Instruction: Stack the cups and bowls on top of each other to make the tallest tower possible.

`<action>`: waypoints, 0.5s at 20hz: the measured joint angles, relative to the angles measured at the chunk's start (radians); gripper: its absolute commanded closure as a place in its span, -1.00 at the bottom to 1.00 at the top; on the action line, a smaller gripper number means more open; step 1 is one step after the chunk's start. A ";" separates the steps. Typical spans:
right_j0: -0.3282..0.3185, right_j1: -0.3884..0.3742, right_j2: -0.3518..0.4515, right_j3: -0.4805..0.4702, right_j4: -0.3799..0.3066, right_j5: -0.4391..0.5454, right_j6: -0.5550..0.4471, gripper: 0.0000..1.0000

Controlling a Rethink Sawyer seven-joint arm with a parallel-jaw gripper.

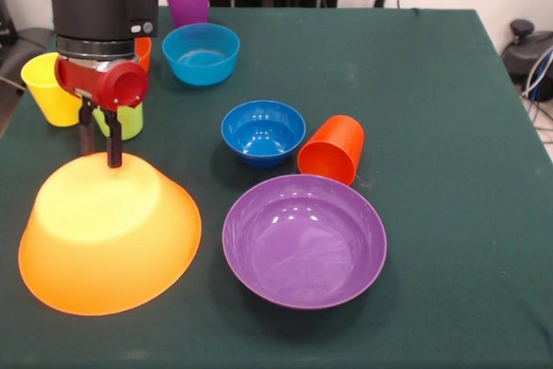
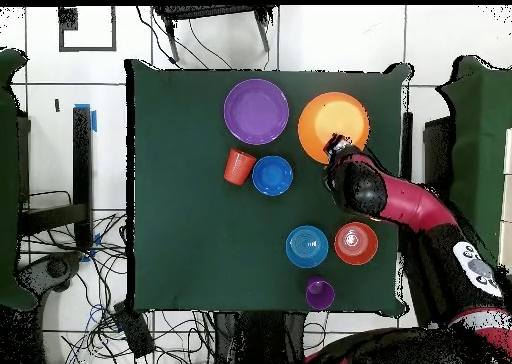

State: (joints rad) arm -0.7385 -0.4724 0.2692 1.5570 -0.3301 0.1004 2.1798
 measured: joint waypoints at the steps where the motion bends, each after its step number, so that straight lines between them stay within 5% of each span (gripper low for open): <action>1: 0.000 0.001 0.001 0.000 0.000 0.000 0.000 -1.00; 10: 0.017 0.002 0.004 -0.002 0.000 0.000 0.000 -1.00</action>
State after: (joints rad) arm -0.7211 -0.4707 0.2732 1.5549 -0.3297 0.1002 2.1798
